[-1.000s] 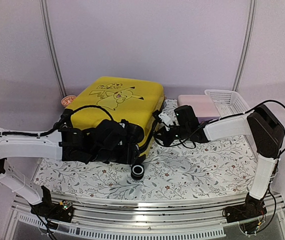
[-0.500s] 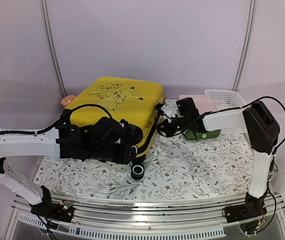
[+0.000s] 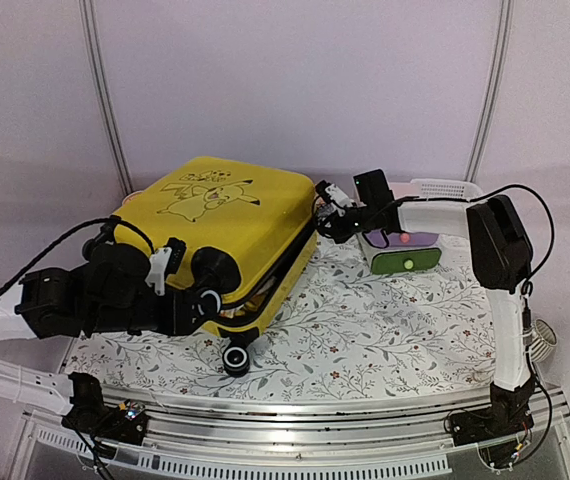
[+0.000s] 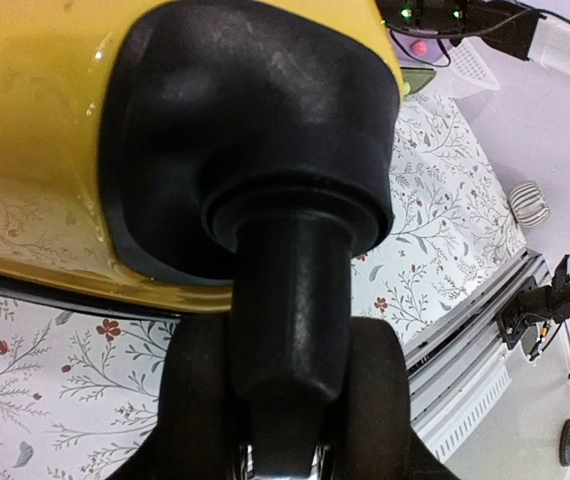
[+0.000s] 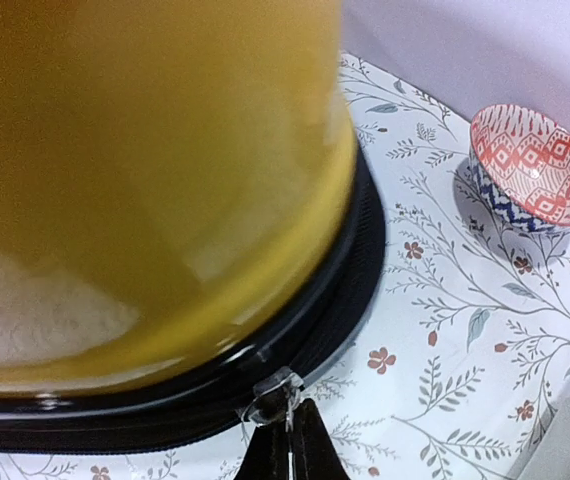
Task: Open, take out, and arrange the luggage
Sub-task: Unzip the zipper of the luggage, then rotate the luggage at the center of the board.
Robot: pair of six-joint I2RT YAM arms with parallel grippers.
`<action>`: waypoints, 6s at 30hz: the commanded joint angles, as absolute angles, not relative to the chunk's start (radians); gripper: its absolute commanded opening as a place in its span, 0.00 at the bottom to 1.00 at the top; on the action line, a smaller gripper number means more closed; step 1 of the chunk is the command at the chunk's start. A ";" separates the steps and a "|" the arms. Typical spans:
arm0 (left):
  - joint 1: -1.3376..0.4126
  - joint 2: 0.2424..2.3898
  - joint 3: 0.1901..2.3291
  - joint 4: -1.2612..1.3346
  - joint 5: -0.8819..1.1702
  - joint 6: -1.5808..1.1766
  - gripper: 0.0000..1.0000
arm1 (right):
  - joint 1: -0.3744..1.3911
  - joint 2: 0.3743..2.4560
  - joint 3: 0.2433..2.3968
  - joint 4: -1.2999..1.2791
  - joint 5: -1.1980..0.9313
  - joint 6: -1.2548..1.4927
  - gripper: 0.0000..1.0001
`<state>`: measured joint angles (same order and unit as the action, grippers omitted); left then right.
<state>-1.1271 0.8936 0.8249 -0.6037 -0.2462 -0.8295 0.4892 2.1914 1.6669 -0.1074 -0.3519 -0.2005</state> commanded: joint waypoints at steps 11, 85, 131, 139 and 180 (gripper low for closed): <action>-1.139 0.714 0.707 -0.630 -0.061 -0.857 0.16 | 0.419 2.200 1.750 -0.107 -0.295 -0.172 0.17; 0.013 0.977 0.554 0.045 0.749 -0.749 0.95 | 0.690 1.865 1.433 0.092 -0.888 0.276 0.97; -0.872 1.101 0.875 -0.617 -0.146 -0.357 0.62 | 0.625 1.693 1.299 0.079 -0.343 0.236 0.99; -0.738 0.983 0.822 -0.681 -0.097 -0.471 0.33 | 0.619 1.702 1.304 0.089 -0.354 0.236 0.99; -0.351 0.546 0.880 -0.853 -0.025 -0.655 0.24 | 0.564 2.093 1.782 -0.273 -0.309 -0.406 0.77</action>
